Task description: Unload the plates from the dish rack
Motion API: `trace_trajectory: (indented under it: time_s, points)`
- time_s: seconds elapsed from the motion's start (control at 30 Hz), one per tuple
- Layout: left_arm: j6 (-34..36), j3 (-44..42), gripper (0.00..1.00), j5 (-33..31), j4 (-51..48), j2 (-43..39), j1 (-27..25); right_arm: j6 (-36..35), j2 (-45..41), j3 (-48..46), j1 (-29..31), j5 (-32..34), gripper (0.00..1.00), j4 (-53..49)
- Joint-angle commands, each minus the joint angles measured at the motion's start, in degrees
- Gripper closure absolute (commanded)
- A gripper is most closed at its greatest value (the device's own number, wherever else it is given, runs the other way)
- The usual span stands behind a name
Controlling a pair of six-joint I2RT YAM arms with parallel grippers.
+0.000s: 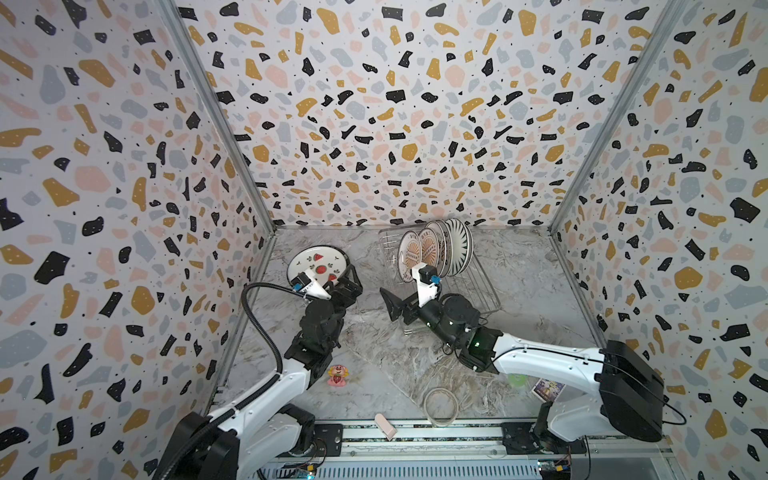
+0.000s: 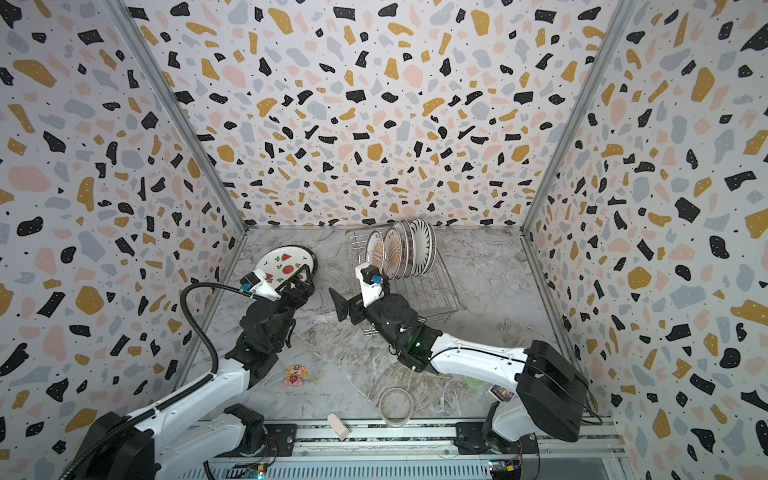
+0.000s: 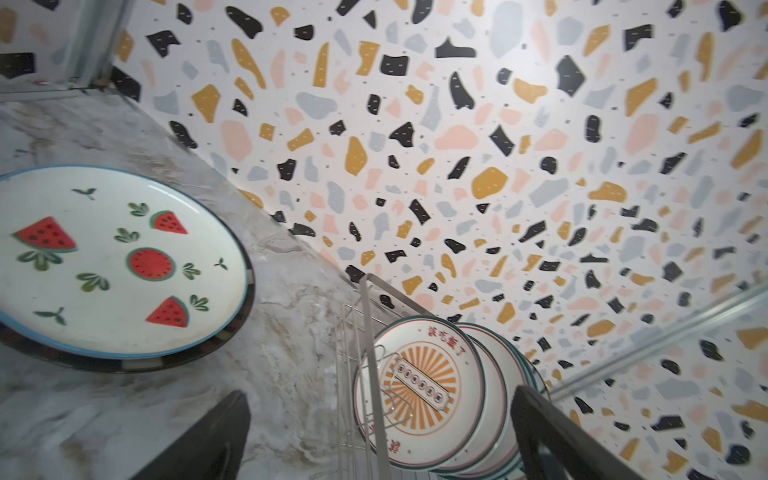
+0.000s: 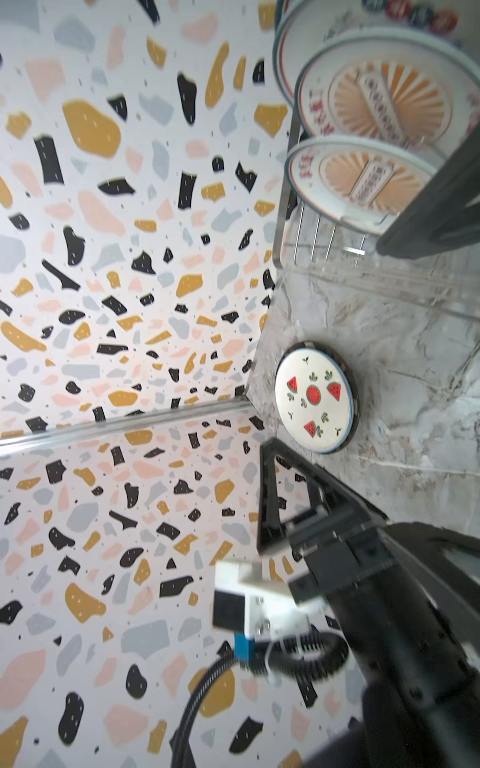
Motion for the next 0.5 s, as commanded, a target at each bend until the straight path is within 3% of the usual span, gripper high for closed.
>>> trace_trajectory:
  time_s: [0.0, 0.07, 0.13, 0.3, 0.4, 0.47]
  points:
    - [8.40, -1.78, 0.00, 3.90, 5.92, -2.50, -2.43, -2.96, -5.04, 1.43, -0.74, 5.93, 0.01, -7.58]
    - [9.44, -0.93, 0.00, 6.38, 4.20, -3.31, -3.48, -3.75, -7.53, 1.74, -1.95, 6.93, 0.01, -11.16]
    - [10.87, -2.41, 0.00, 11.15, 9.27, -3.45, -5.31, -3.73, -9.68, 1.31, -4.05, 5.69, 0.01, -13.40]
    - [12.86, -2.12, 0.00, 19.60, 16.52, -0.72, -11.49, -2.20, -12.60, 1.59, -12.27, -3.69, 0.01, -18.61]
    - [18.03, 1.03, 0.00, 13.10, 12.87, -0.19, -18.31, 0.25, -11.61, 3.66, -18.98, -10.13, 0.01, -21.28]
    - [19.96, 3.85, 0.00, 8.50, 11.01, 0.71, -20.87, 2.40, -9.33, 7.59, -22.64, -10.90, 0.01, -26.07]
